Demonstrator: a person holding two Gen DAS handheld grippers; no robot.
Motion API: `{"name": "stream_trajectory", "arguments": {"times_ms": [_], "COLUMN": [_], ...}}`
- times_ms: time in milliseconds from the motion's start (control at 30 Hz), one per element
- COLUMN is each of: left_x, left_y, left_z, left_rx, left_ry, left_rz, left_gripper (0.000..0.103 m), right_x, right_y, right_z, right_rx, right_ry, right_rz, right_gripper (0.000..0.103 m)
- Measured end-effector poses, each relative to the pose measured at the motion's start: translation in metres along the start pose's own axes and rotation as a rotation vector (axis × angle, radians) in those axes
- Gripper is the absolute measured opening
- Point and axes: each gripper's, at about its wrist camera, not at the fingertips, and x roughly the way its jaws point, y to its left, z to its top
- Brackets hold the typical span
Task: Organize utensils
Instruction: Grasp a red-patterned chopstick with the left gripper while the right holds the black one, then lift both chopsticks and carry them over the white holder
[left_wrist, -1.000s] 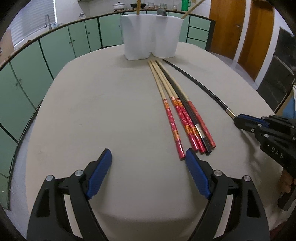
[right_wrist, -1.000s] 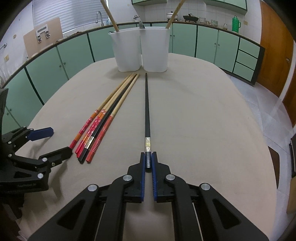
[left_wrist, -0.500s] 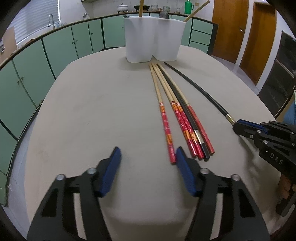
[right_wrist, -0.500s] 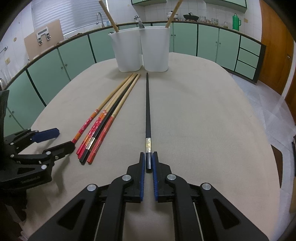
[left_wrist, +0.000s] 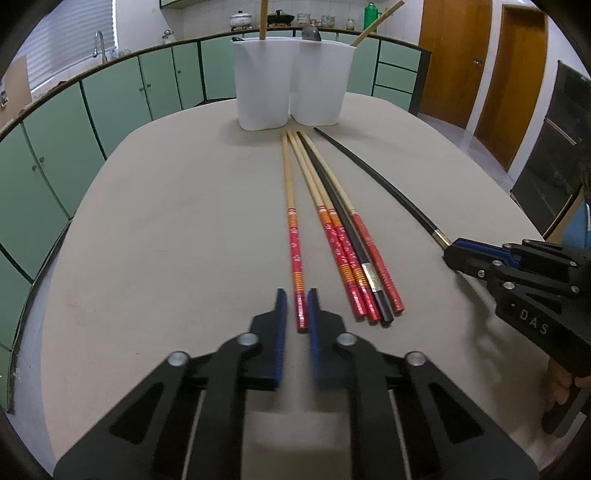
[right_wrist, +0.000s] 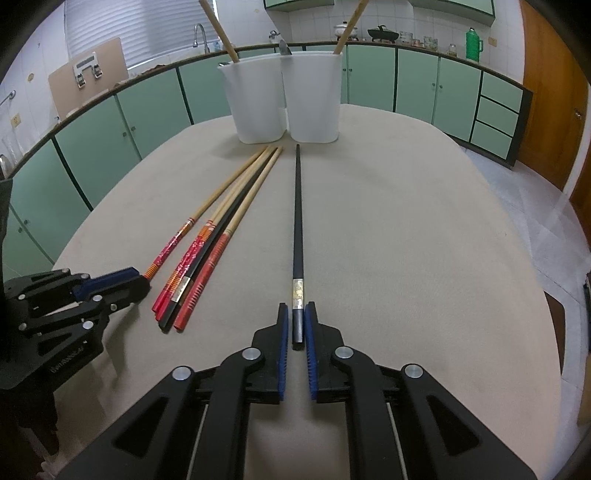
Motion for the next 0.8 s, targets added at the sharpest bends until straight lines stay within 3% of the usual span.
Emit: {"name": "stream_trajectory", "arguments": {"times_ms": [400,800], "left_x": [-0.008,-0.051], "left_y": [0.0,0.009], "left_z": [0.003,0.03], "left_rx": [-0.017,-0.014], "left_ry": [-0.014,-0.133], "left_rz": [-0.005,0.021], "left_gripper": [0.005,0.005], "right_x": [-0.004,-0.037], "right_y": [0.0,-0.001], "right_z": [0.002,0.02], "right_rx": [0.016,0.006], "right_ry": [-0.01,-0.082], "right_rz": [0.027,0.046], "right_gripper": [0.006,0.006]}}
